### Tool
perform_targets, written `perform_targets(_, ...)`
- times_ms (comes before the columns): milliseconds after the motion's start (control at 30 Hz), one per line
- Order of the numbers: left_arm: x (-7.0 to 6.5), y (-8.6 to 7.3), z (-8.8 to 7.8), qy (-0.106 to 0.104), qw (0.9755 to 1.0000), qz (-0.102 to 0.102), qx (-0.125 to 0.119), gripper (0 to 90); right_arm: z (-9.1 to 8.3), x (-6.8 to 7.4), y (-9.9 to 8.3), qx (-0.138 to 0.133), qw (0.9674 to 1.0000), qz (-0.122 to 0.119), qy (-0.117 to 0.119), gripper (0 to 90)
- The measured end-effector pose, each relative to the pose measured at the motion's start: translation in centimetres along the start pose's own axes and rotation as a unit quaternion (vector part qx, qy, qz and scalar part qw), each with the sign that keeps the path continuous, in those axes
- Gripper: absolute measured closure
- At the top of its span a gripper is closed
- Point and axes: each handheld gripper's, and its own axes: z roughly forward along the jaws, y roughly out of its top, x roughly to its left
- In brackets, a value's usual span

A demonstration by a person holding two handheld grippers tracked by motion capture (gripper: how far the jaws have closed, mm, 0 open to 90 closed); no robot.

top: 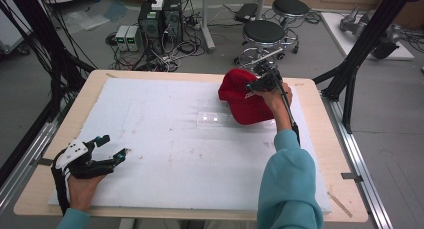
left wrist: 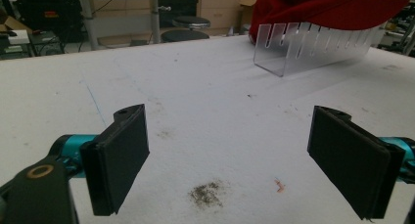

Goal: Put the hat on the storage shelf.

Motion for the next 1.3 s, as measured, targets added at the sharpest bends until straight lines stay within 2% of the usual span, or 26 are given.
perform_targets(100, 0.0, 0.0, 0.1, 0.005, 1.0, -0.004, 0.0, 15.6, -0.4, 0.3, 0.1, -0.012, 0.9999, -0.005, 0.002, 82.0)
perform_targets(367, -0.3, 0.2, 0.4, 0.015, 0.9996, 0.011, 0.022, 15.4, -2.2, 1.0, -0.3, -0.065, 0.9976, 0.003, 0.024, 82.5)
perform_targets(533, -0.1, 0.2, 0.4, 0.017, 0.9996, -0.001, 0.022, 15.4, -3.6, 1.5, -0.4, -0.104, 0.9938, 0.008, 0.039, 82.6)
perform_targets(667, 0.0, 0.2, 0.5, 0.018, 0.9994, -0.011, 0.026, 15.4, -4.7, 2.3, -0.2, -0.133, 0.9898, -0.003, 0.051, 82.5)
perform_targets(833, 0.0, 0.6, 0.5, 0.021, 0.9993, -0.005, 0.029, 15.4, -5.6, 3.6, 0.1, -0.151, 0.9868, -0.012, 0.059, 82.5)
perform_targets(1133, -0.6, 2.4, 0.7, -0.009, 0.9996, -0.01, 0.026, 15.0, -6.9, 6.0, 0.1, -0.184, 0.9796, -0.024, 0.078, 82.5)
perform_targets(1267, -1.0, 3.4, 1.0, -0.029, 0.9991, -0.024, 0.021, 14.8, -6.9, 6.9, -0.2, -0.195, 0.9766, -0.028, 0.087, 82.5)
perform_targets(1300, -1.2, 3.6, 1.0, -0.036, 0.9985, -0.036, 0.019, 14.7, -6.9, 7.1, -0.3, -0.193, 0.9765, -0.028, 0.091, 82.5)
